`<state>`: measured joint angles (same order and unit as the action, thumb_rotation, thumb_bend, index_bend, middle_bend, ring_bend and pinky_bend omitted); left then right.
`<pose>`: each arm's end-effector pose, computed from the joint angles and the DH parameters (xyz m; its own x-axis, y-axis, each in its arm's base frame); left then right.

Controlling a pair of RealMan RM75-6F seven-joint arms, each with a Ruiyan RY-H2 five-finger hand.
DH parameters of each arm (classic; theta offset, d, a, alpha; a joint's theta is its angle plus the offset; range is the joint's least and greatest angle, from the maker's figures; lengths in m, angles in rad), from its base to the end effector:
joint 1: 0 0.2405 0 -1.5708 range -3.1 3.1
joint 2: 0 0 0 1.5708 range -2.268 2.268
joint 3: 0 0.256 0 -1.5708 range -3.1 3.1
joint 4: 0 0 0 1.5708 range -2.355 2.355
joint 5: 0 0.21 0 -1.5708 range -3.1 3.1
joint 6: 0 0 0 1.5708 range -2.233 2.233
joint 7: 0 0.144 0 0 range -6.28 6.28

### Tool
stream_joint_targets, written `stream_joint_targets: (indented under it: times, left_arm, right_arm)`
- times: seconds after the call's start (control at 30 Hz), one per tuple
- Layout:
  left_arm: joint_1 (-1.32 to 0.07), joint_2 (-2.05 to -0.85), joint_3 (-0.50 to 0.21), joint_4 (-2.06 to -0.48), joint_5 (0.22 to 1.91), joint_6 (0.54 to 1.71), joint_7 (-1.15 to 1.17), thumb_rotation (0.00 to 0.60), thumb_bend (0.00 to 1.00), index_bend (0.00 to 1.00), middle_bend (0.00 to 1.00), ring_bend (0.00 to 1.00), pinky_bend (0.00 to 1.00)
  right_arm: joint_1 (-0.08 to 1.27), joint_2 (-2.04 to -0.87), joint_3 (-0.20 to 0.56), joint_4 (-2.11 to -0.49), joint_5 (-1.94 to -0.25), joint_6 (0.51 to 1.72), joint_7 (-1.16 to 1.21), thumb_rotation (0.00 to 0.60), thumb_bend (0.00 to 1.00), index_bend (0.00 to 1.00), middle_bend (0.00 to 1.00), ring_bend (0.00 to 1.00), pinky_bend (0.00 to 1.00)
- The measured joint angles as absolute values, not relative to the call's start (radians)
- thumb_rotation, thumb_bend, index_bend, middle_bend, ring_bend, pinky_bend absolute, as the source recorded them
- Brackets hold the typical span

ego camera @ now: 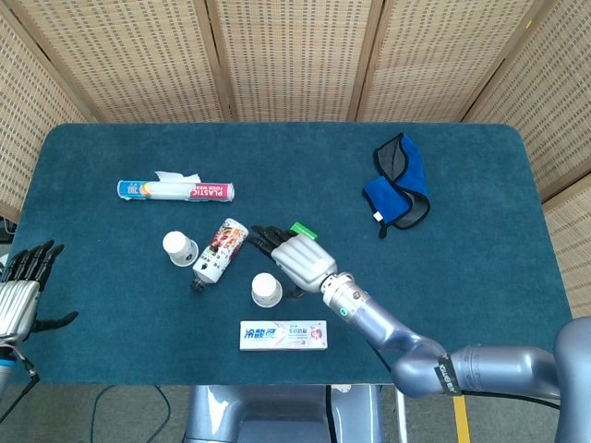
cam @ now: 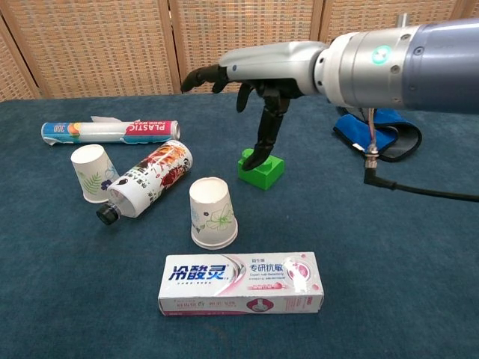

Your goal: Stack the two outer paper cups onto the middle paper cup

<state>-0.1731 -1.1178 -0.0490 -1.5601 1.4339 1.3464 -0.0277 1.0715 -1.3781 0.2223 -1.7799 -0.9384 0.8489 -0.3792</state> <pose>-0.3212 0.2092 0.1510 0.4115 0.0992 0.9060 0.9110 -0.0156 -0.4121 -0.0110 -0.3414 0.0098 0.4586 -0.3056 0.8344 -0.7554 -0.6287 0.1849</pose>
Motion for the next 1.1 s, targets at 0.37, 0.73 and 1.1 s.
stream_joint_targets:
  times: [0.37, 0.73, 1.1]
  left_arm:
    - [-0.245, -1.119, -0.096, -1.54, 1.421, 1.293, 0.008, 0.6, 0.0, 0.0, 0.0, 0.0, 0.0]
    - [-0.387, -1.127, -0.143, -1.508, 1.371, 1.087, 0.027, 0.6, 0.0, 0.0, 0.0, 0.0, 0.0]
    - [-0.608, -1.199, -0.184, -1.438, 1.25, 0.766, 0.083, 0.6, 0.03, 0.05, 0.0, 0.01, 0.12]
  right_arm:
    - [0.821, -1.275, 0.041, -1.49, -1.548, 1.25, -0.13, 0.6, 0.0, 0.06, 0.07, 0.1, 0.17]
    - [0.476, -1.242, -0.079, -1.138, -1.63, 1.55, 0.161, 0.6, 0.0, 0.03, 0.0, 0.03, 0.07]
    - [0.241, -1.189, -0.128, -1.445, -1.568, 1.678, 0.07, 0.6, 0.0, 0.04, 0.03, 0.03, 0.06]
